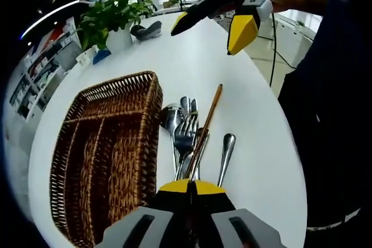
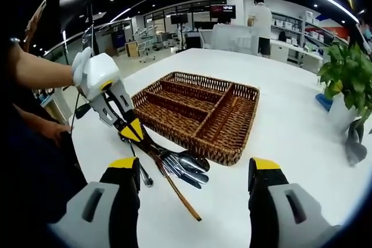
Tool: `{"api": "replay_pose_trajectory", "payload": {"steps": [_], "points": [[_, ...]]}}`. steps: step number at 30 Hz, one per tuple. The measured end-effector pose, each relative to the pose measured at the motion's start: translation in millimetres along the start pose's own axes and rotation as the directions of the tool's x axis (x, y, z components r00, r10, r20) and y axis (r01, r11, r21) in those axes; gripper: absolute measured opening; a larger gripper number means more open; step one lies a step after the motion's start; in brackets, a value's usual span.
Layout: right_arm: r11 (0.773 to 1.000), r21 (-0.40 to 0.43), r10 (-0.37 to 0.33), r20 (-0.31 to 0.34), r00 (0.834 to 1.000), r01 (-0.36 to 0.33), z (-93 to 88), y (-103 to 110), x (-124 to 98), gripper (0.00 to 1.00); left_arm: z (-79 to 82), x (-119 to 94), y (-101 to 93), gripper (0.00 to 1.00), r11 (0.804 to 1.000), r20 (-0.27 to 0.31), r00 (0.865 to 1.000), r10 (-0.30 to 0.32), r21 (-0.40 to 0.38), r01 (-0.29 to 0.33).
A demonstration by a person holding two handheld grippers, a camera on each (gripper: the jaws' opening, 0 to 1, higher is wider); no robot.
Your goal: Arrange the knives, forks, and spoons in their matching storage slots by inserting each utensil handle-first until every utensil is classified and aligned in the correct compartment
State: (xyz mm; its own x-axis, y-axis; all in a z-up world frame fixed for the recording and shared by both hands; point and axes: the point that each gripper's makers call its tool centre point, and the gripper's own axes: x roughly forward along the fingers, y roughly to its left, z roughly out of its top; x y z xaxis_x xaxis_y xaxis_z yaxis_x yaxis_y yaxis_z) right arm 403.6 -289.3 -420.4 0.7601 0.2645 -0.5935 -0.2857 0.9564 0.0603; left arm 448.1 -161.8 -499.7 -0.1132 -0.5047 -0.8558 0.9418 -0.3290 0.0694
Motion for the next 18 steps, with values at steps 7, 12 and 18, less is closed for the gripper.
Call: {"api": "replay_pose_trajectory", "payload": {"steps": [7, 12, 18], "points": [[1.0, 0.008, -0.006, 0.001, 1.0, 0.006, -2.0, -2, -2, 0.78, 5.0, 12, 5.3, 0.04, 0.998, -0.038, 0.999, -0.033, 0.047, 0.035], [1.0, 0.011, -0.011, 0.002, 1.0, 0.011, -2.6, -6, -2, 0.78, 7.0, 18, 4.1, 0.05, 0.996, -0.052, 0.997, -0.06, 0.059, 0.063], [1.0, 0.018, -0.019, 0.006, 1.0, 0.019, -3.0, -10, -5, 0.78, 5.4, 28, 3.4, 0.05, 0.992, -0.092, 0.991, -0.095, 0.071, 0.102]]}}
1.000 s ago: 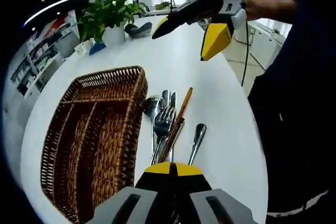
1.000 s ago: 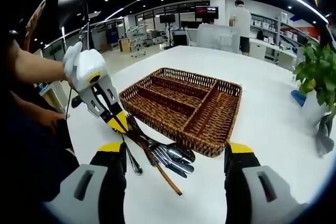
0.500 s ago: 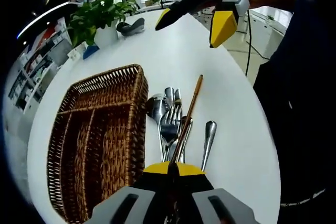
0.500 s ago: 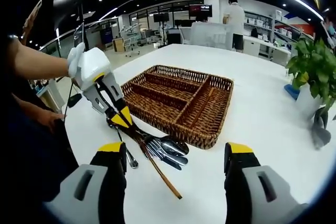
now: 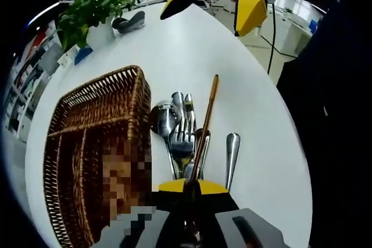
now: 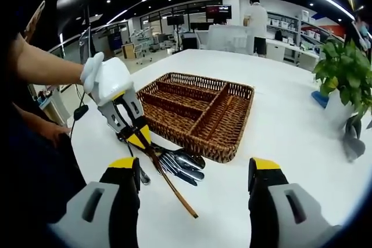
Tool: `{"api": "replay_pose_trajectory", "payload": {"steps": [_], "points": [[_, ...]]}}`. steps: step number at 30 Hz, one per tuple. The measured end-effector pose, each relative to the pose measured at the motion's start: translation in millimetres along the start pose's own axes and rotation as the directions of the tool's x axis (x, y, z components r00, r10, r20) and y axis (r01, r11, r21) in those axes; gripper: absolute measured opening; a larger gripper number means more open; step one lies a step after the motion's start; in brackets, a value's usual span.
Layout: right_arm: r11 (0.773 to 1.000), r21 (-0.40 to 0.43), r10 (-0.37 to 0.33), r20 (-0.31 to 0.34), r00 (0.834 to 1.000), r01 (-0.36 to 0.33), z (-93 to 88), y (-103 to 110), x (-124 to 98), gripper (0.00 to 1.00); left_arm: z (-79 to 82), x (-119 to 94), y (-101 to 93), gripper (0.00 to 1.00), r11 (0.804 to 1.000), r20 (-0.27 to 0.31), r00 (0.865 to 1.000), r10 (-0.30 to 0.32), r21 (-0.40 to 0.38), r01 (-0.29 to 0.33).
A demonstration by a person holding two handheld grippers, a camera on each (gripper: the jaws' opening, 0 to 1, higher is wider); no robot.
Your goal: Arrange the knives, forks, and spoons in their matching storage slots by inserting each utensil handle-first until every utensil is classified and aligned in the correct compartment
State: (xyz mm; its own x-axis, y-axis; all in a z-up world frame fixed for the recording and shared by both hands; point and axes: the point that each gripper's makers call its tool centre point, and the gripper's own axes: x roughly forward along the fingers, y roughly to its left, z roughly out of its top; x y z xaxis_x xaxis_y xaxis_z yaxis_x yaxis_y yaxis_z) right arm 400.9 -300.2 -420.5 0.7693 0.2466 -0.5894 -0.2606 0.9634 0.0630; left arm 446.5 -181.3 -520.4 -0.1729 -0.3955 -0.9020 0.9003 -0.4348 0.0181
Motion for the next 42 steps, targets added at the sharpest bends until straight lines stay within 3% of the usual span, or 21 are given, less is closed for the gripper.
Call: {"api": "replay_pose_trajectory", "payload": {"steps": [12, 24, 42], "points": [[1.0, 0.012, -0.012, -0.003, 1.0, 0.012, -4.3, -4, -5, 0.77, 2.9, 10, 1.0, 0.06, 0.998, -0.03, 0.998, -0.056, -0.002, 0.056], [1.0, 0.015, -0.016, -0.001, 1.0, 0.016, -4.1, -5, -2, 0.76, -0.3, 10, -13.8, 0.04, 0.993, -0.069, 0.994, -0.08, 0.081, 0.085], [1.0, -0.001, 0.002, -0.016, 1.0, -0.002, -4.7, -1, 4, 0.75, 0.5, 4, -14.5, 0.02, 0.997, -0.068, 0.995, -0.077, 0.007, 0.078]]}}
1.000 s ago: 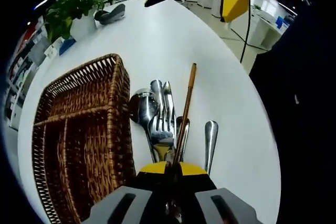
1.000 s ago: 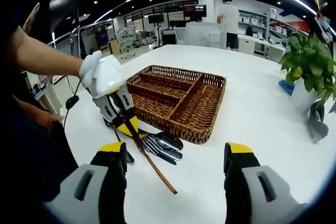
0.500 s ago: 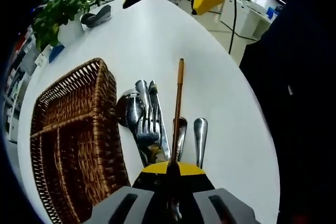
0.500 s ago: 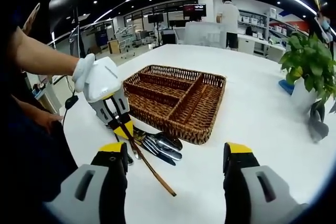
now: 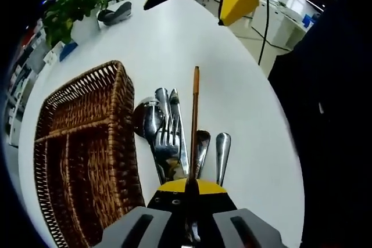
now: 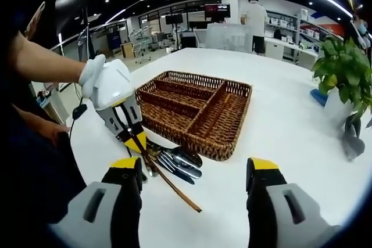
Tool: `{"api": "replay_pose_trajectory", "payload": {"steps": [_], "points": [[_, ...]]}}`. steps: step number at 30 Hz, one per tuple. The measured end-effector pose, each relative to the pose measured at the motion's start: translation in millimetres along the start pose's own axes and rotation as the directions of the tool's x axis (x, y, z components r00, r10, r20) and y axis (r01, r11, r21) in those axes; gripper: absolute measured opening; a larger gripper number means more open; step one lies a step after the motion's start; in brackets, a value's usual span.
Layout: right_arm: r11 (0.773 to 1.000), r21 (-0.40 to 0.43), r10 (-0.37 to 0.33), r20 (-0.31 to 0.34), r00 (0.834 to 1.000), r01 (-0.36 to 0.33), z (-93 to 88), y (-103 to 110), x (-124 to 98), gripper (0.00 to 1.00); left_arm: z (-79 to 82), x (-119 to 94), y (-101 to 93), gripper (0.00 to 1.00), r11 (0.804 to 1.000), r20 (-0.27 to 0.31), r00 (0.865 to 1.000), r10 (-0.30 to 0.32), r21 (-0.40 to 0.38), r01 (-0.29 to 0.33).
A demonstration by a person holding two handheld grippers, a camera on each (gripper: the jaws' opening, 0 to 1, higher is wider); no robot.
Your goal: Arrange the knives, forks, and spoons in their matching storage slots by inserting each utensil handle-first until every utensil is classified and aligned in the correct compartment
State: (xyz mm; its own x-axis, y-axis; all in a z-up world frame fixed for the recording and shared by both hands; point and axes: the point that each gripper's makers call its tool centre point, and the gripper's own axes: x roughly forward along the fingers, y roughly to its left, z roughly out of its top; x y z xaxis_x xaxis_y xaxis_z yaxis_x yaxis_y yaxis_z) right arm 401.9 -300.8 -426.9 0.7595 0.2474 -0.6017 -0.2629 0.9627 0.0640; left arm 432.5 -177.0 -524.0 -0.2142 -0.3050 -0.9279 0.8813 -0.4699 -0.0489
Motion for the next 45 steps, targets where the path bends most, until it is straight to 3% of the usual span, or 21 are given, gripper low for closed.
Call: {"api": "replay_pose_trajectory", "payload": {"steps": [12, 20, 27, 31, 34, 37, 39, 40, 43, 44, 45], "points": [[0.999, 0.0, 0.035, -0.038, 0.999, -0.035, -15.3, 22, 9, 0.69, 3.8, -10, -5.7, 0.02, 0.994, 0.03, 0.999, -0.017, -0.111, 0.02], [0.997, 0.03, 0.08, -0.061, 0.995, -0.078, -29.3, 44, 16, 0.57, 11.8, -18, -9.5, 0.02, 0.966, 0.107, 0.994, -0.038, -0.251, 0.064], [0.974, 0.198, 0.127, -0.055, 0.99, -0.114, -43.1, 60, 21, 0.44, 12.8, -17, -14.0, 0.02, 0.952, 0.133, 0.99, -0.046, -0.294, 0.084], [0.961, 0.248, 0.143, -0.057, 0.988, -0.125, -49.2, 64, 23, 0.35, 13.7, -15, -17.3, 0.02, 0.94, 0.148, 0.988, -0.049, -0.326, 0.095], [0.924, 0.346, 0.196, -0.065, 0.978, -0.162, -56.8, 75, 28, 0.28, 15.8, -15, -20.6, 0.02, 0.935, 0.158, 0.986, -0.048, -0.34, 0.1], [0.889, 0.424, 0.219, -0.068, 0.973, -0.171, -64.0, 79, 37, 0.28, 18.3, -14, -23.1, 0.02, 0.929, 0.169, 0.985, -0.047, -0.356, 0.105], [0.841, 0.513, 0.241, -0.069, 0.968, -0.173, -68.4, 82, 44, 0.27, 20.1, -15, -24.7, 0.02, 0.924, 0.18, 0.983, -0.044, -0.366, 0.108], [0.788, 0.586, 0.257, -0.034, 0.966, -0.189, -65.8, 85, 48, 0.28, 20.1, -15, -25.5, 0.02, 0.923, 0.182, 0.982, -0.046, -0.369, 0.111], [0.679, 0.707, 0.263, 0.016, 0.965, -0.197, -65.3, 84, 54, 0.27, 19.0, -14, -25.1, 0.02, 0.921, 0.18, 0.983, -0.043, -0.374, 0.109], [0.67, 0.718, 0.249, 0.022, 0.968, -0.188, -65.3, 81, 55, 0.27, 20.7, -15, -24.3, 0.02, 0.915, 0.193, 0.981, -0.036, -0.387, 0.11], [0.678, 0.713, 0.242, 0.017, 0.97, -0.181, -67.4, 79, 56, 0.27, 23.3, -16, -25.7, 0.02, 0.911, 0.206, 0.978, -0.037, -0.395, 0.118]]}}
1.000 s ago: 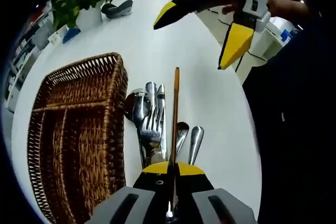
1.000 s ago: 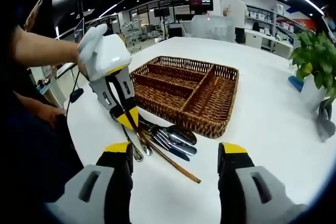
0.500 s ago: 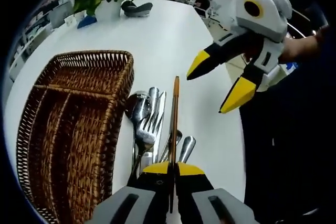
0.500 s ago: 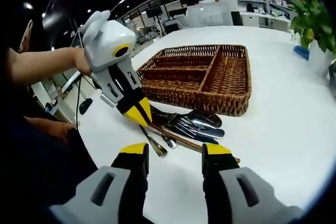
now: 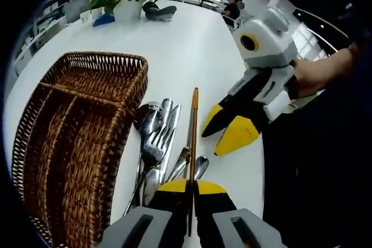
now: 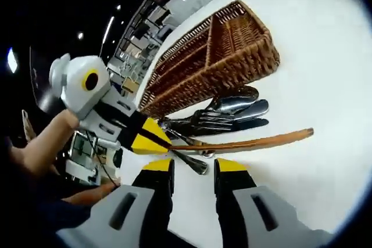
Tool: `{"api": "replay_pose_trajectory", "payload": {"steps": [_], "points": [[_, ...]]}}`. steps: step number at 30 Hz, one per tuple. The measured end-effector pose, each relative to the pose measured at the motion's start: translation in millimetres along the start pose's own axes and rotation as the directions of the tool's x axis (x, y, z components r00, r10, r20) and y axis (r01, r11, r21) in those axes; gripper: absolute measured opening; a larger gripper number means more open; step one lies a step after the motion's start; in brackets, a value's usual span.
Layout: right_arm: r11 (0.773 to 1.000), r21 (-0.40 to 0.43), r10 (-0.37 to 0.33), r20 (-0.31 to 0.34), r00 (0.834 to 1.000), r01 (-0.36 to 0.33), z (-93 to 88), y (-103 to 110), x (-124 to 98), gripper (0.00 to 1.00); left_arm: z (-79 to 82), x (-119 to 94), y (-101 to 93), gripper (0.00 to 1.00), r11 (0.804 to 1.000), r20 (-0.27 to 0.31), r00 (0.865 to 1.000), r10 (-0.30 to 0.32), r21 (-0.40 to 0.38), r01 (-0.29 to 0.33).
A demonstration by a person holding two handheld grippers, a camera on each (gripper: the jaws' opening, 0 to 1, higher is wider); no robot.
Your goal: Arrange the knives, forks, and spoons in their matching storage slots by inserting each utensil handle-first until every utensil is classified and aligned in the correct compartment
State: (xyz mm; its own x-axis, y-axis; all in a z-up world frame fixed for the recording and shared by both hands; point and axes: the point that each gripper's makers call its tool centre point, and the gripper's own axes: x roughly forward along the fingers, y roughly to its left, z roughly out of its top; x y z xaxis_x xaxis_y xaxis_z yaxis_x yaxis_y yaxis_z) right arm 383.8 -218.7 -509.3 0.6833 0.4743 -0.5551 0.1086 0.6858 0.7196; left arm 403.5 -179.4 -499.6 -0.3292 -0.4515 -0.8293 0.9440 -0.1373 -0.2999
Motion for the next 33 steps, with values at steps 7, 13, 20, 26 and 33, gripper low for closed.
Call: {"api": "replay_pose_trajectory", "payload": {"steps": [7, 13, 20, 26, 33], "points": [[0.996, 0.085, 0.01, -0.001, 1.0, -0.01, -2.6, -2, 10, 0.28, 1.8, 4, -10.7, 0.02, 1.0, 0.016, 1.0, -0.014, -0.009, 0.014], [0.992, 0.122, 0.006, 0.019, 1.0, -0.008, -2.9, -4, 13, 0.24, 1.1, 8, -18.5, 0.02, 1.0, 0.039, 0.999, -0.014, -0.026, 0.015], [0.977, 0.212, 0.028, 0.048, 0.998, -0.038, 1.9, -3, 15, 0.1, -6.8, 21, -27.3, 0.01, 1.0, 0.021, 1.0, -0.013, -0.025, 0.014], [0.975, 0.21, 0.053, 0.072, 0.996, -0.067, 10.3, 9, 13, 0.03, -4.3, 27, -32.2, 0.02, 0.999, 0.044, 0.999, -0.02, -0.04, 0.021], [0.994, 0.09, 0.049, 0.109, 0.993, -0.059, 36.7, 25, 4, 0.03, 17.1, 6, -28.2, 0.02, 0.997, 0.161, 0.987, 0.019, -0.076, -0.007]]}}
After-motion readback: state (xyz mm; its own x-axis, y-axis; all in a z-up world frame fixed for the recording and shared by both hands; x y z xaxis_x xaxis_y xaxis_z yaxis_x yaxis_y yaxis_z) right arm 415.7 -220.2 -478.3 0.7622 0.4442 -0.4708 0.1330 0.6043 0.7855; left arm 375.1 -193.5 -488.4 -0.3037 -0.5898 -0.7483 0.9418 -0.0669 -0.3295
